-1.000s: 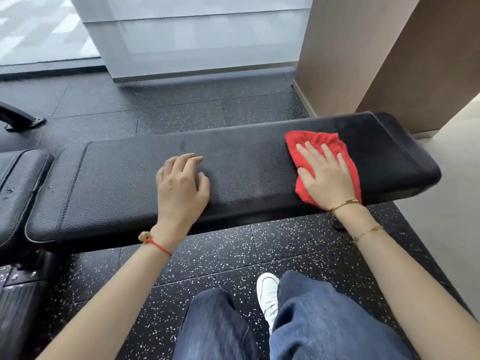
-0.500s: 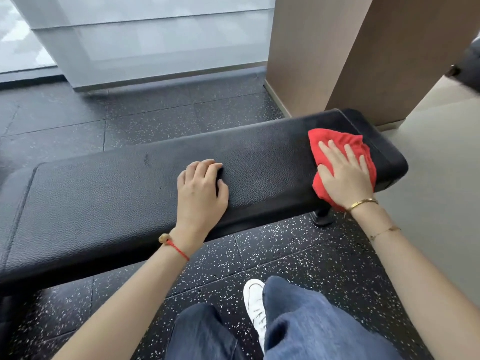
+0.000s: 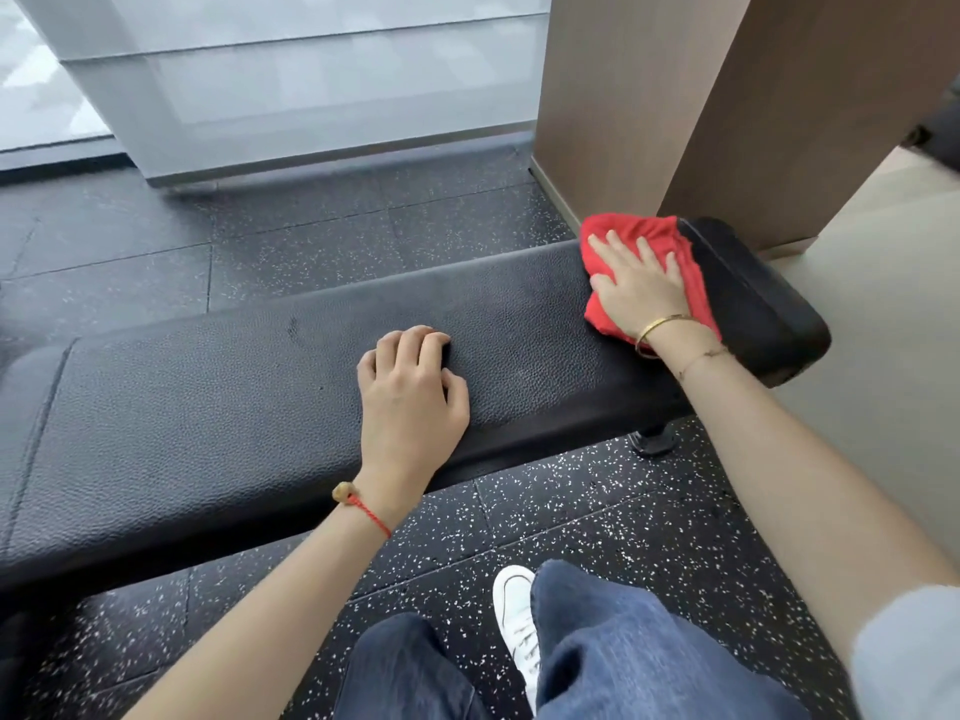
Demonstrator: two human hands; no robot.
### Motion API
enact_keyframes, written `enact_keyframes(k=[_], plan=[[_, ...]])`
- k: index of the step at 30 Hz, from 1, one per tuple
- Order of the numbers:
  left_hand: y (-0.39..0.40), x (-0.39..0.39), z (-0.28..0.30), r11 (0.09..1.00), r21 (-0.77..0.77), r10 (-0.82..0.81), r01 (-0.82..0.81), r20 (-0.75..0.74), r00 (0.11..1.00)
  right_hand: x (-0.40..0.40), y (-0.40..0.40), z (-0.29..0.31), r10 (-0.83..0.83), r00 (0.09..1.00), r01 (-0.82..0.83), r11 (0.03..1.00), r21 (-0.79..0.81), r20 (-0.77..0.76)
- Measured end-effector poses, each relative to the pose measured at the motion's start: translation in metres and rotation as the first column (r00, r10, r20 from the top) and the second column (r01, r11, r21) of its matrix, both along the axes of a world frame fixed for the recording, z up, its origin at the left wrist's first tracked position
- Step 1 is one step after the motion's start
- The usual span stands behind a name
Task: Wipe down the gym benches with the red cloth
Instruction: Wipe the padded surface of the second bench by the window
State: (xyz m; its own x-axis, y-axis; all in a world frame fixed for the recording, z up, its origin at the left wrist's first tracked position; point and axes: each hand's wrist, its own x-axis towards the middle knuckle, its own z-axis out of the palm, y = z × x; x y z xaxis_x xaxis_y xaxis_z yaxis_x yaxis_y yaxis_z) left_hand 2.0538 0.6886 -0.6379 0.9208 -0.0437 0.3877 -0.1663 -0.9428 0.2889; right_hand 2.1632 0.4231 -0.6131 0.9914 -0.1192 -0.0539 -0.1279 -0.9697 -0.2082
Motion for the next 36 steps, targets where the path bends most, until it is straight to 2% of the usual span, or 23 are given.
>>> enact_keyframes(k=[3,6,9,14,18,21,24,31,33,36], plan=[[0.001,-0.001,0.0,1.0,-0.019,-0.008,0.008,-0.008,1.0,-0.035,0.017,-0.002,0.168,0.985,-0.168,0.986,0.0,0.033],[0.003,-0.002,-0.001,0.999,-0.027,-0.021,0.021,-0.017,1.0,-0.069,0.005,-0.006,0.2,0.976,-0.2,0.98,-0.014,0.085],[0.004,-0.002,0.0,0.999,-0.032,-0.023,0.023,-0.022,0.999,-0.07,-0.016,-0.006,0.112,0.989,-0.11,0.994,-0.029,0.095],[0.002,-0.001,-0.001,1.0,-0.024,-0.014,0.014,-0.014,1.0,-0.019,-0.045,-0.002,-0.102,0.993,0.103,0.994,-0.023,0.053],[0.0,0.0,-0.003,1.0,-0.011,-0.004,0.004,0.005,1.0,0.024,-0.041,0.0,-0.159,0.987,0.159,0.987,-0.006,0.01],[0.0,0.0,-0.003,1.0,-0.007,-0.003,0.003,0.022,1.0,0.041,-0.024,0.002,-0.121,0.993,0.121,0.993,-0.005,-0.017],[-0.001,0.0,-0.002,1.0,0.001,-0.001,0.001,0.02,1.0,0.038,0.002,0.003,-0.008,1.0,0.008,1.0,-0.002,-0.015],[-0.001,-0.002,0.002,1.0,0.002,-0.007,0.007,-0.017,1.0,-0.035,0.063,-0.002,0.248,0.968,-0.249,0.968,0.02,0.048],[0.001,-0.003,0.001,1.0,-0.006,-0.017,0.016,-0.015,1.0,-0.063,0.061,-0.005,0.25,0.965,-0.252,0.968,0.015,0.08],[0.004,-0.003,-0.001,0.999,-0.021,-0.041,0.041,-0.005,0.999,-0.095,0.038,-0.011,0.137,0.982,-0.137,0.991,-0.012,0.133]])
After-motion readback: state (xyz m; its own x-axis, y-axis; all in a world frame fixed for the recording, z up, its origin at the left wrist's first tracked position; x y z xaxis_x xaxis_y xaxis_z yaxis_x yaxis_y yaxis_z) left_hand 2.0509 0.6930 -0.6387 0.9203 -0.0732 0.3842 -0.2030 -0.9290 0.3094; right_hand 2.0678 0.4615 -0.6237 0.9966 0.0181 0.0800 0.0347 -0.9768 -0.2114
